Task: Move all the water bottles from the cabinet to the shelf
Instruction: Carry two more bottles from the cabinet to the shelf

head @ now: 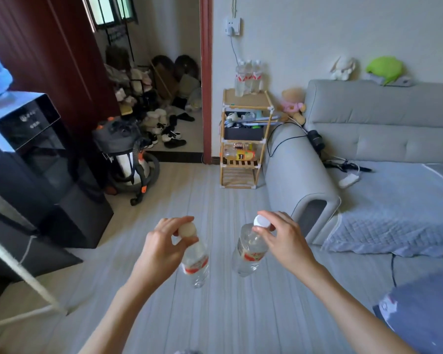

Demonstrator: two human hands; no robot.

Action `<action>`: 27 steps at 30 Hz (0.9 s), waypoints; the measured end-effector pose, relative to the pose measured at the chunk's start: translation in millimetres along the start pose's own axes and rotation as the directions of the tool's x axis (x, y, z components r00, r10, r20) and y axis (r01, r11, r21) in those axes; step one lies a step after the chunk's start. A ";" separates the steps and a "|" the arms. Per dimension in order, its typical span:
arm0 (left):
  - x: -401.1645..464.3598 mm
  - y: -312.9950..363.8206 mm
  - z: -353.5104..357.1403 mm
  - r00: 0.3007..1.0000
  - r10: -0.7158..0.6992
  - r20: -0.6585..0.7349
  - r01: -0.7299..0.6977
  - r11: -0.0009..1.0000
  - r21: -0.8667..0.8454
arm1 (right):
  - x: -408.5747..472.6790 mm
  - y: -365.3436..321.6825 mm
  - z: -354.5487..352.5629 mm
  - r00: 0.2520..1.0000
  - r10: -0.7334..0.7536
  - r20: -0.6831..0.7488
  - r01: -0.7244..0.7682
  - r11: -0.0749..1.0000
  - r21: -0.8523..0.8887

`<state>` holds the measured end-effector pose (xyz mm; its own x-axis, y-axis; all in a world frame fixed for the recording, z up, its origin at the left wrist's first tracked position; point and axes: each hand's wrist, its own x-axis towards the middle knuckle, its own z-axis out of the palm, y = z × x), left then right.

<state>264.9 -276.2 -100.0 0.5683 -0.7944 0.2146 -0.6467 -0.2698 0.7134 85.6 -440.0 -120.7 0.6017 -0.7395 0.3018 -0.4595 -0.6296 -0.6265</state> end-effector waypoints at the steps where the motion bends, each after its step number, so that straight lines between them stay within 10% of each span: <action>1: 23.5 -3.4 5.6 1.000 0.003 0.002 -0.003 1.000 -0.004 | 21.5 7.5 4.2 1.000 0.001 -0.012 -0.001 1.000 -0.001; 27: 651.9 -20.2 200.2 0.967 0.098 0.236 -0.099 0.995 -0.008 | 592.6 240.0 23.1 0.999 0.007 -0.031 -0.011 0.994 -0.104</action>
<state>546.6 -897.6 -108.1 0.3660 -0.9228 0.1203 -0.6959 -0.1856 0.6937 347.0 -1023.9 -108.8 0.5776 -0.7512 0.3194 -0.5315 -0.6431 -0.5513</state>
